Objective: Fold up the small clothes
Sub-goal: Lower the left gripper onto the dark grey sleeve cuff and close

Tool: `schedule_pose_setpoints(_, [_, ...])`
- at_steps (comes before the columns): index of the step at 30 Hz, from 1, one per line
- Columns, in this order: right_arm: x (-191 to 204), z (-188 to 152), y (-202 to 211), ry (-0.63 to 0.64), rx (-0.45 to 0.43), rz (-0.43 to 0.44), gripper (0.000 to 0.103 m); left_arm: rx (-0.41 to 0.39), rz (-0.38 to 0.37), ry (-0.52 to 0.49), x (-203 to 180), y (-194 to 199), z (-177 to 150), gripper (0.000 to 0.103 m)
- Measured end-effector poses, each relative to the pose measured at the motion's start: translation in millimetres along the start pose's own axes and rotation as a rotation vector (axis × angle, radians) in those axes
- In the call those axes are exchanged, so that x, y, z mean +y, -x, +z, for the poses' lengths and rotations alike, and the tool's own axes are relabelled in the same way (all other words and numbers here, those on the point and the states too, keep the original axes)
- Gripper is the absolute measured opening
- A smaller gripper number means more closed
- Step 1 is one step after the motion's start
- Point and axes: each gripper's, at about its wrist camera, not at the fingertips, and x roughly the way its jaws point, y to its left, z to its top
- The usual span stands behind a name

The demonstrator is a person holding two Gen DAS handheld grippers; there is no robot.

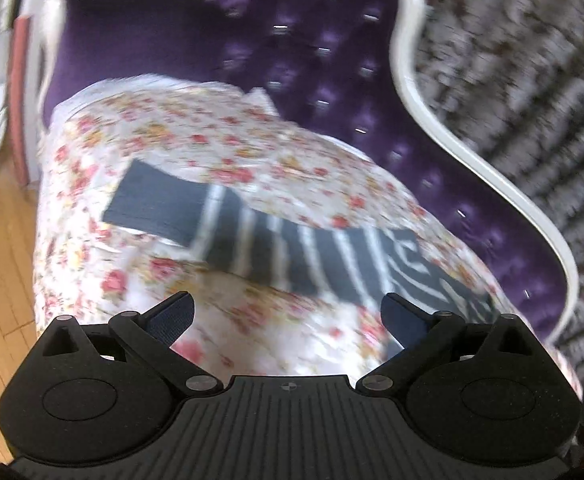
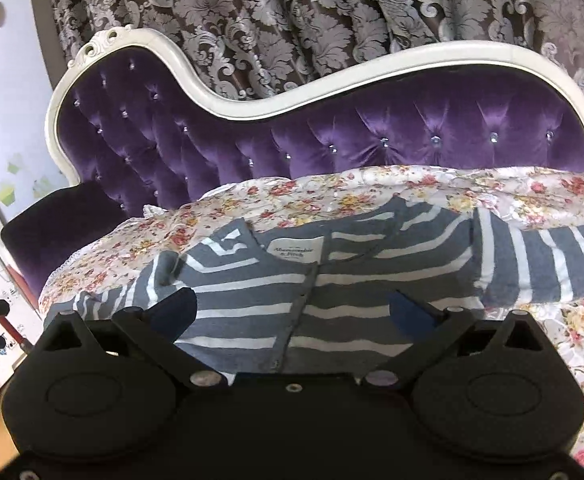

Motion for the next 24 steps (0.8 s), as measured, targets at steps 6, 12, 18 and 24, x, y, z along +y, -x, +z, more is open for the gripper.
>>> schedule_pose_setpoints(6, [-6.8,3.4,-2.9,-0.027,-0.008,-0.004,0.094,0.017,0.026,0.134,51.0,-37.7,18.8,0.083])
schedule_pose_setpoints(12, [-7.3,4.4,-8.4,-0.035,0.002,0.002,0.094,-0.012,0.063,0.161,69.8,-64.7,28.2,0.077])
schedule_pose_setpoints(18, [-6.8,2.0,-12.7,-0.038,0.019,0.010,0.094,-0.028,0.103,0.209,82.6,-85.0,34.8,0.077])
schedule_pose_setpoints(24, [-3.2,-2.2,-16.8,-0.025,0.036,0.021,0.094,-0.042,0.105,0.255,93.0,-94.9,33.6,0.077])
